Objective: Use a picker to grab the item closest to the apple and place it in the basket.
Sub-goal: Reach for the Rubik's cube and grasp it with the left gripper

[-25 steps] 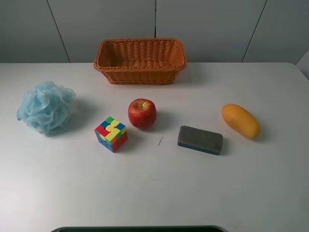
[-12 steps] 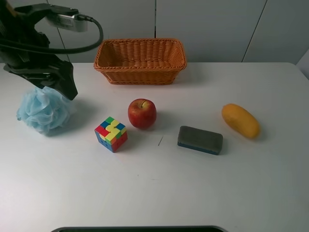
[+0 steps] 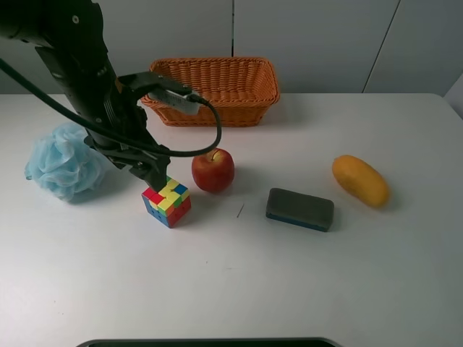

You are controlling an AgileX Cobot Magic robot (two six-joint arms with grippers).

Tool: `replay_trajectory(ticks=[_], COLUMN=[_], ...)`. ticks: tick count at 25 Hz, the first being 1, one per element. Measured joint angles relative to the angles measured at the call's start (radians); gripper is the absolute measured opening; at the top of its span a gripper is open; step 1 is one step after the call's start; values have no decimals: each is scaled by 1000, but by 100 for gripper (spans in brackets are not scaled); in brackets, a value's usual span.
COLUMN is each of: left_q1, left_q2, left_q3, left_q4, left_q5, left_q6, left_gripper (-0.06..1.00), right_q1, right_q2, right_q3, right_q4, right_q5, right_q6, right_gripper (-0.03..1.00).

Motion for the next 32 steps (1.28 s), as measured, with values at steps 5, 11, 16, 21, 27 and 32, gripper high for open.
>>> replay_trajectory(ticks=[5, 11, 16, 21, 27, 32], left_q1=[-21, -31, -52, -56, -56, -56], left_q2=[70, 112, 161, 217, 266, 278], left_q3=[0, -2, -36, -58, -59, -59], left_q4=[-5, -3, 2, 2, 4, 4], left_q5=[-43, -92, -105, -112, -114, -114], left_q6=[0, -2, -2, -2, -2, -2], left_gripper=[74, 74, 74, 74, 74, 71], right_q1=[0, 0, 0, 0, 0, 0], right_q2=[0, 0, 0, 0, 0, 0], right_q3=[0, 0, 0, 0, 0, 0], right_q4=[0, 0, 0, 0, 0, 0], right_q5=[0, 0, 0, 0, 0, 0], right_q6=[0, 0, 0, 0, 0, 0], right_gripper=[70, 70, 70, 70, 70, 70])
